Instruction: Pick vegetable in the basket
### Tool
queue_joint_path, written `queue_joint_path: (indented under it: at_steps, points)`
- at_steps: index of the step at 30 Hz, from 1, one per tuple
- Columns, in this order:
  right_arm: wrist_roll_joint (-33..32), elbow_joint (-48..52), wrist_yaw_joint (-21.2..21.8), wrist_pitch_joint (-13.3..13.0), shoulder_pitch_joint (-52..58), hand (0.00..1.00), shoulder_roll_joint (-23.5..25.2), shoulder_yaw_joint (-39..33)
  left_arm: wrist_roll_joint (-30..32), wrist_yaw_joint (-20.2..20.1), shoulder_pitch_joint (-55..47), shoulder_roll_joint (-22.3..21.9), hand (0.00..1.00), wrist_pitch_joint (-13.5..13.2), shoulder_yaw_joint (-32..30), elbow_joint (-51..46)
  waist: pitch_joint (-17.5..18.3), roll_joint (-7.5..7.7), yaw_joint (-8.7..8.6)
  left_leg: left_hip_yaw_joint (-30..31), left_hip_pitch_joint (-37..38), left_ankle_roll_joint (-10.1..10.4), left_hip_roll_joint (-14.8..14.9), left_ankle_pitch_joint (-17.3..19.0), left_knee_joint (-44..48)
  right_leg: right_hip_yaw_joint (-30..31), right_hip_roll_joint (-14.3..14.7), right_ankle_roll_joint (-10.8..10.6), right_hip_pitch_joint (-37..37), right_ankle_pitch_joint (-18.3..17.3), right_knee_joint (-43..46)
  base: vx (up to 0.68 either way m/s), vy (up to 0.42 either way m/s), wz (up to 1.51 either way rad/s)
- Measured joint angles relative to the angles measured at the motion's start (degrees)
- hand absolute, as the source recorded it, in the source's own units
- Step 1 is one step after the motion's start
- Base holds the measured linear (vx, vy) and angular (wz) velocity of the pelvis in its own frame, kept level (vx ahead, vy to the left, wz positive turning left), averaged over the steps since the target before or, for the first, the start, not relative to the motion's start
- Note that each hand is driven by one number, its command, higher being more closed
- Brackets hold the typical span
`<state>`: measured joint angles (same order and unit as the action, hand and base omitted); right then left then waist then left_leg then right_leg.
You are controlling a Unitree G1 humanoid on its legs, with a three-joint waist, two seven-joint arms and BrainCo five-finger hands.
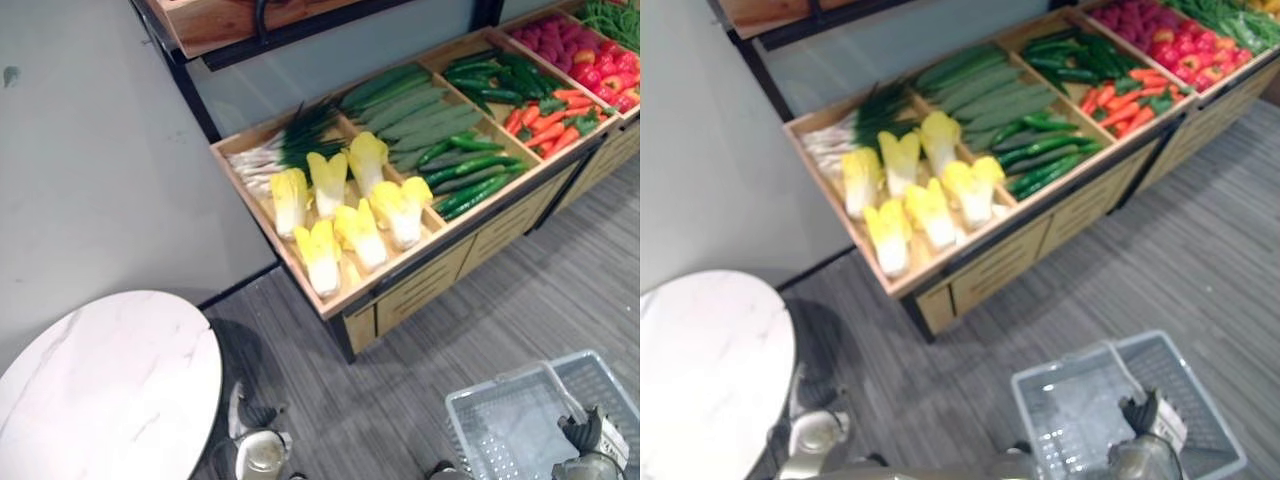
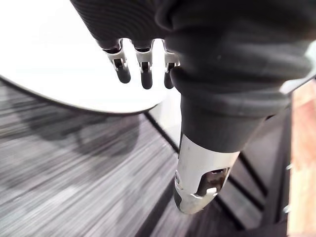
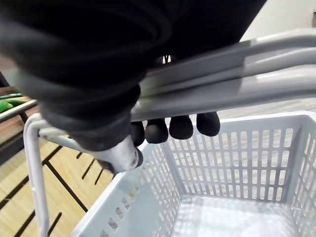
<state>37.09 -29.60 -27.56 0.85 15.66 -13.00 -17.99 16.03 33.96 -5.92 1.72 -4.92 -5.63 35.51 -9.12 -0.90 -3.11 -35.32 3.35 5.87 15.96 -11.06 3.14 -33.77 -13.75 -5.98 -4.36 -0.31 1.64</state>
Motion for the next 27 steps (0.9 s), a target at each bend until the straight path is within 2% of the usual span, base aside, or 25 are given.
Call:
queue_joint_path:
  at_steps: [6,8,10,11,12,15,18,22,25,27]
  points:
    - [-2.2,-2.8,-2.2,-0.4,-0.3,1.0,0.6,-1.9,7.7,6.7,0.0,2.8,0.0,-0.8,0.7,-12.5,0.3,-0.16,-0.03,0.4,1.1,1.1,-2.7,1.3,-3.1,1.0,-1.2,-1.2,0.2,2.5,-2.1,0.0,0.083,-0.05]
    - [-2.3,-3.1,-2.8,-0.4,-0.3,1.0,0.6,-1.9,9.5,9.2,-0.1,3.2,0.0,-1.0,0.2,-17.8,0.5,-0.33,0.0,1.6,0.9,1.3,-3.0,2.8,-3.4,1.5,-1.3,-1.6,0.8,3.1,-2.8,-0.05,0.065,-0.1]
    - [-3.0,-3.3,-4.2,-1.1,-0.4,1.0,0.5,-2.0,10.1,11.5,-0.2,2.6,0.0,-1.1,-0.1,-24.4,1.0,-1.32,0.26,1.6,0.6,2.0,-2.7,5.5,-4.5,2.6,-0.5,-1.7,2.4,3.2,-2.8,-0.09,0.089,-0.19]
    - [-3.6,-3.3,-4.9,-1.2,-0.6,1.0,0.5,-2.1,10.8,12.7,0.1,2.4,0.0,-1.1,-0.2,-28.2,1.4,-2.04,0.21,1.6,0.7,3.0,-2.1,8.4,-5.7,3.0,0.5,-2.2,3.3,3.6,-2.9,-0.09,0.112,-0.16]
    - [-3.7,-4.0,-5.6,-1.3,-0.7,1.0,0.8,-1.9,11.9,13.1,1.2,2.6,0.0,-1.0,-0.3,-30.6,1.8,-1.89,0.09,1.7,0.8,3.1,-2.8,8.7,-5.7,3.5,0.0,-2.8,3.2,4.0,-3.3,-0.08,0.084,-0.12]
    - [-4.0,-5.2,-5.8,-1.7,0.3,1.0,1.1,-1.8,12.1,12.1,2.8,2.2,0.0,-0.8,0.4,-37.1,2.6,-0.4,0.08,1.5,0.9,2.6,-4.1,9.3,-5.5,4.3,-1.3,-3.4,3.2,4.7,-3.7,-0.05,0.049,-0.03]
    - [-4.4,-5.7,-6.6,-2.1,0.6,1.0,1.1,-1.9,12.2,9.5,4.6,1.9,0.0,-0.7,2.4,-39.9,2.7,-0.4,0.0,1.5,0.8,2.5,-4.7,9.3,-5.5,4.4,-1.7,-3.5,3.2,5.1,-3.8,0.0,0.0,0.0]
    - [-5.6,-6.9,-7.0,-2.4,0.1,1.0,0.9,-2.0,11.0,4.4,8.8,-1.1,0.0,-0.6,6.9,-42.2,2.8,-0.43,-0.02,1.8,0.6,2.4,-4.6,9.3,-5.5,4.4,-1.6,-3.5,3.4,5.1,-4.0,0.01,-0.015,0.0]
    - [-5.9,-6.8,-7.3,-3.0,-0.1,1.0,0.9,-2.0,10.8,3.1,12.8,-2.1,0.0,-0.2,10.2,-42.0,2.8,-0.43,-0.31,2.7,-0.8,2.4,-4.6,9.3,-5.4,4.6,-1.5,-3.4,4.8,5.2,-3.6,0.0,0.0,0.0]
    - [-5.9,-6.8,-7.4,-3.0,-0.6,1.0,0.9,-1.9,8.7,2.9,14.8,-2.3,0.0,0.7,10.3,-41.3,2.8,-0.41,-1.34,2.8,-1.2,2.4,-4.6,9.3,-5.3,4.7,-1.5,-3.4,5.2,5.2,-3.6,0.0,0.0,0.0]
